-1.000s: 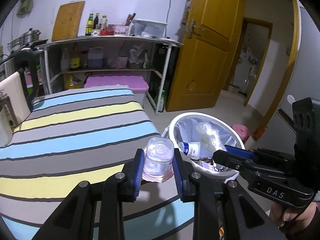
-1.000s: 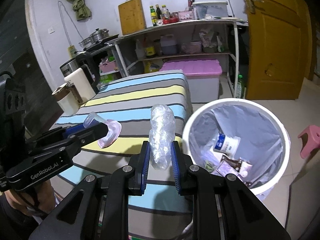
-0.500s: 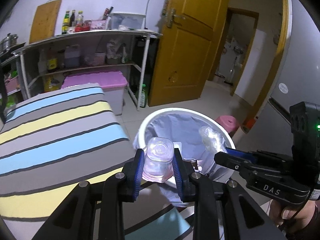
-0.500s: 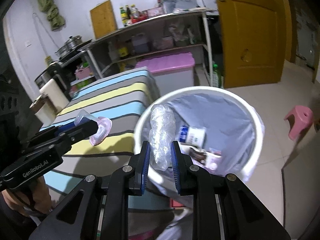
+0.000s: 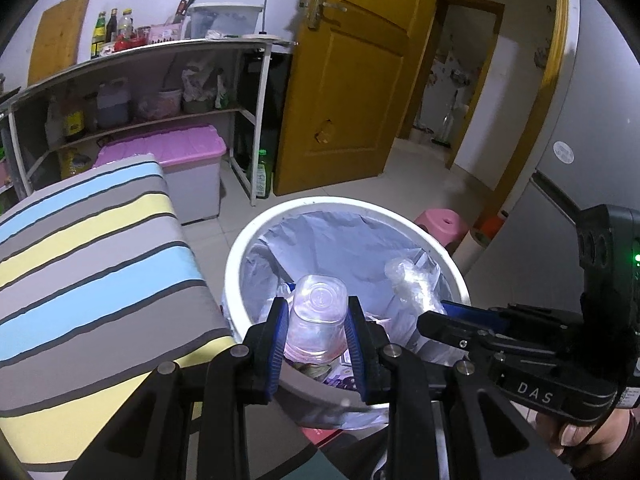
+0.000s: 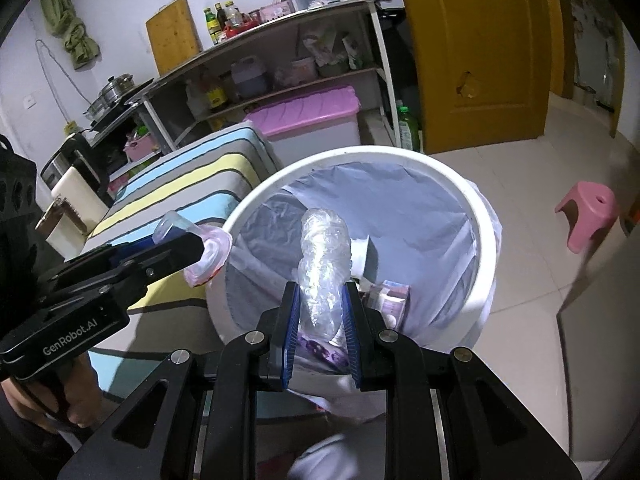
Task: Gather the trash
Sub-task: 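Carry the plastic bag and clear cup over the bin with both tools, then open both tools to drop the bag and cup into the bin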
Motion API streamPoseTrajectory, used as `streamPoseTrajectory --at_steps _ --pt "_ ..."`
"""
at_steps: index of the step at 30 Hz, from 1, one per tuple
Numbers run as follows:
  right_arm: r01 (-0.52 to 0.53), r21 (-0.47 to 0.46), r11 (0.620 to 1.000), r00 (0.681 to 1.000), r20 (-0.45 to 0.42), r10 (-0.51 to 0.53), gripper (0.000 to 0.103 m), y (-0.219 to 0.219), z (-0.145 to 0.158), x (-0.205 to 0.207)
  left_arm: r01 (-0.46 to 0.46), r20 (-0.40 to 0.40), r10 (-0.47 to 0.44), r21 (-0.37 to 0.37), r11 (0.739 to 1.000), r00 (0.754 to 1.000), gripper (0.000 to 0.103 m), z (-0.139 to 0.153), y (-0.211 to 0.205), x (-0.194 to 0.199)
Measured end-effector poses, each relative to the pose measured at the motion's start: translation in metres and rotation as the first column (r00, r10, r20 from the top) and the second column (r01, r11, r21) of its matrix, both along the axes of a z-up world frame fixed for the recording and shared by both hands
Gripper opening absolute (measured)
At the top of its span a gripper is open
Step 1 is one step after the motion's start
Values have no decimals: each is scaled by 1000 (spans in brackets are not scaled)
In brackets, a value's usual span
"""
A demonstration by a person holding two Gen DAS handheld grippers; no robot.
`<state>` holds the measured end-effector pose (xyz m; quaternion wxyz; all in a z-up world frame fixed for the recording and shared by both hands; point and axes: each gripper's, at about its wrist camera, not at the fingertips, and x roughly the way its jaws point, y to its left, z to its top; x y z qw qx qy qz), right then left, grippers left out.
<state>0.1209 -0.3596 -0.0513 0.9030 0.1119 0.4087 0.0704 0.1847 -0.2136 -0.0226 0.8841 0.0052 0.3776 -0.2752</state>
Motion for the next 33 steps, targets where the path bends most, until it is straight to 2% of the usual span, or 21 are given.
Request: streamPoseTrajectory --at_steps 24,33 --pt "4 19 1000 996 -90 -2 23 -4 -28 20 32 -75 -30 25 999 997 29 -29 -23 21" --pt "9 10 1000 995 -94 -8 25 -7 -31 21 30 -88 -28 28 999 996 30 -32 -25 24"
